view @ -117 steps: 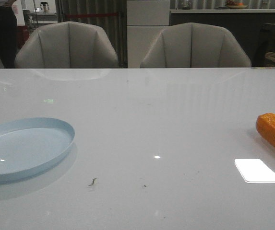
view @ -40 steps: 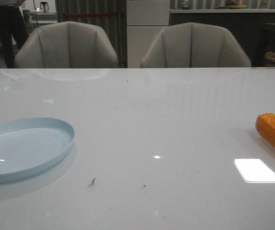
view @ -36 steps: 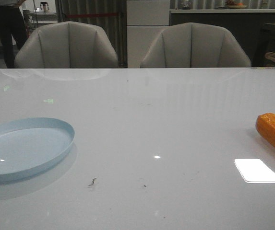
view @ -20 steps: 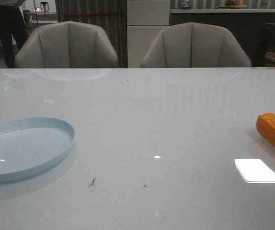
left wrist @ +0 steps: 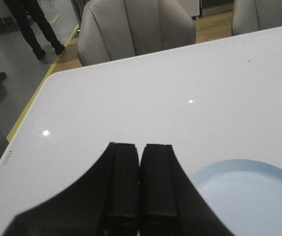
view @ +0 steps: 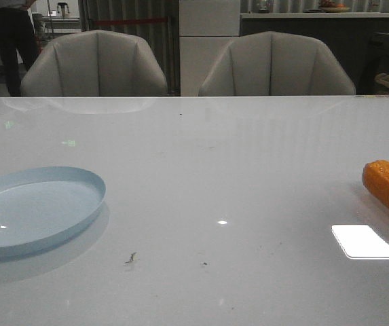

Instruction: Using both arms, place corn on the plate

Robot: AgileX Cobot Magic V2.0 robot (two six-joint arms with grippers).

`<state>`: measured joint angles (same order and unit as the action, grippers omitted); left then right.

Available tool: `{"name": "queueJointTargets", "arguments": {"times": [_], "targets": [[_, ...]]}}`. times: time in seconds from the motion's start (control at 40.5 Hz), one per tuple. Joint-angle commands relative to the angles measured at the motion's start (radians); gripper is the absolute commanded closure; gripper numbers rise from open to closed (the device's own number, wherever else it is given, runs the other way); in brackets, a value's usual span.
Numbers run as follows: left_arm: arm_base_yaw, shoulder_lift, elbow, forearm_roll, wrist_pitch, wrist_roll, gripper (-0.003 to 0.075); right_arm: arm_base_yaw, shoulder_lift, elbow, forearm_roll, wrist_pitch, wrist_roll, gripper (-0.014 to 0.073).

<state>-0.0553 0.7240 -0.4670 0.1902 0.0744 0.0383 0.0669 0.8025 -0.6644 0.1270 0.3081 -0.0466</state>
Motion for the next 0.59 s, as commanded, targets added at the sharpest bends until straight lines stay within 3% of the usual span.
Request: {"name": "queueJointTargets", "arguments": {"times": [0.0, 0.123, 0.247, 0.37, 0.568], "targets": [[-0.001, 0.021, -0.037, 0.000, -0.094, -0.010, 0.0619, -0.004, 0.024, -0.036, 0.005, -0.075, -0.005, 0.0526], [-0.001, 0.031, -0.037, 0.000, -0.094, -0.010, 0.0556, -0.004, 0.048, -0.036, 0.005, -0.074, -0.005, 0.0486], [-0.001, 0.031, -0.037, 0.000, -0.095, -0.010, 0.0452, -0.004, 0.060, -0.036, 0.005, -0.068, -0.005, 0.0320], [-0.001, 0.031, -0.037, 0.000, -0.095, -0.010, 0.0402, -0.004, 0.067, -0.036, 0.005, -0.058, -0.005, 0.0161], [-0.001, 0.031, -0.033, -0.067, -0.087, -0.010, 0.0401, -0.004, 0.068, -0.036, 0.005, -0.045, -0.005, 0.0148]]}}
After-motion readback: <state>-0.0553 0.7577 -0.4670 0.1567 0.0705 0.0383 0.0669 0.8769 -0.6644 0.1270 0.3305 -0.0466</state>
